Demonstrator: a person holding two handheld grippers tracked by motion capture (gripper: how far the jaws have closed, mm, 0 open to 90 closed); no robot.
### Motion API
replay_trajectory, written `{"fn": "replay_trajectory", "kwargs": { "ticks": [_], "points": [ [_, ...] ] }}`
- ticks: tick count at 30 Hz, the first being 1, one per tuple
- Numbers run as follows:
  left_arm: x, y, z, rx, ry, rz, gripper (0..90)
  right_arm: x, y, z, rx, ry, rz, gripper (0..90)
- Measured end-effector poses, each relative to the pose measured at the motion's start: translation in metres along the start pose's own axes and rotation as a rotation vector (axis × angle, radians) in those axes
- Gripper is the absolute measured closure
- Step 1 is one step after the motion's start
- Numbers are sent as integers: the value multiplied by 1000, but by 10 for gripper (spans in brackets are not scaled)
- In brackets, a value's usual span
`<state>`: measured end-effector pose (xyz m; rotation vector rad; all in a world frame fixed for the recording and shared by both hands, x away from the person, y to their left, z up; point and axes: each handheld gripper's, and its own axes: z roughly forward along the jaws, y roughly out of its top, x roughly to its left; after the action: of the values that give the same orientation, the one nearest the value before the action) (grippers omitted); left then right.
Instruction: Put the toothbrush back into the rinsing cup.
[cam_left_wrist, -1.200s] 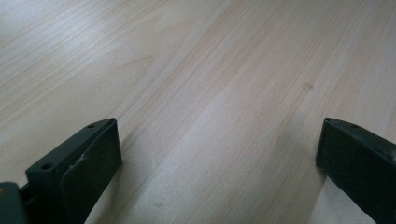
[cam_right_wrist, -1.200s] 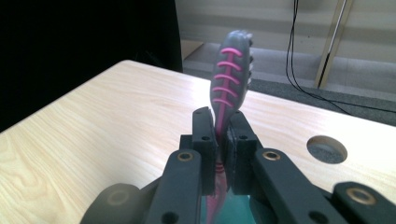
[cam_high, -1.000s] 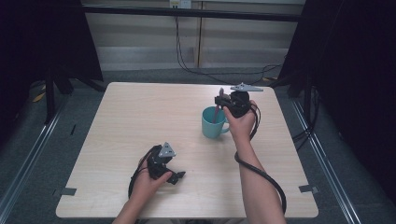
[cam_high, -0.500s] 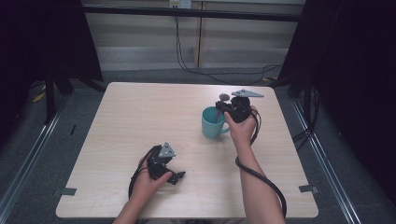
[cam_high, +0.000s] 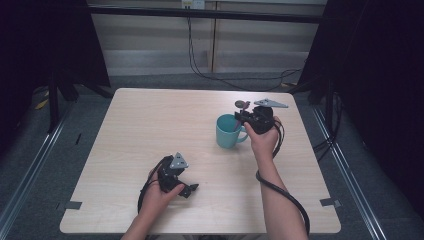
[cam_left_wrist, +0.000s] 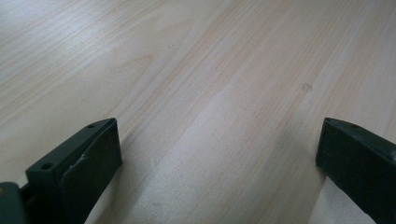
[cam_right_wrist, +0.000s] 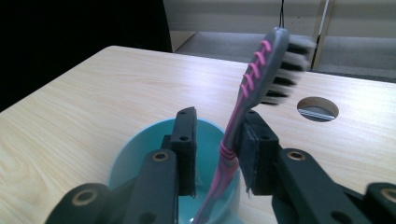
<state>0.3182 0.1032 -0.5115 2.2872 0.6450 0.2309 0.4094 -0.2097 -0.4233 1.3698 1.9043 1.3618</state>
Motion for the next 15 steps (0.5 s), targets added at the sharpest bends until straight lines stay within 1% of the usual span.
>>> {"fn": "replay_trajectory", "kwargs": {
  "ticks": [4, 5, 8, 11, 15],
  "points": [
    [0, 0, 0, 0, 2, -1, 0, -2, -1, -2, -4, -4, 9, 642],
    [0, 0, 0, 0, 2, -1, 0, -3, -2, -3, -1, -10, 5, 631],
    [0, 0, 0, 0, 2, -1, 0, -5, -3, -4, -4, -15, 17, 594],
    [-1, 0, 0, 1, 3, -2, 0, -7, -4, -6, -3, -12, 18, 567],
    [-1, 0, 0, 0, 4, -3, 0, -7, -6, -10, -2, -8, 23, 508]
  ]
}}
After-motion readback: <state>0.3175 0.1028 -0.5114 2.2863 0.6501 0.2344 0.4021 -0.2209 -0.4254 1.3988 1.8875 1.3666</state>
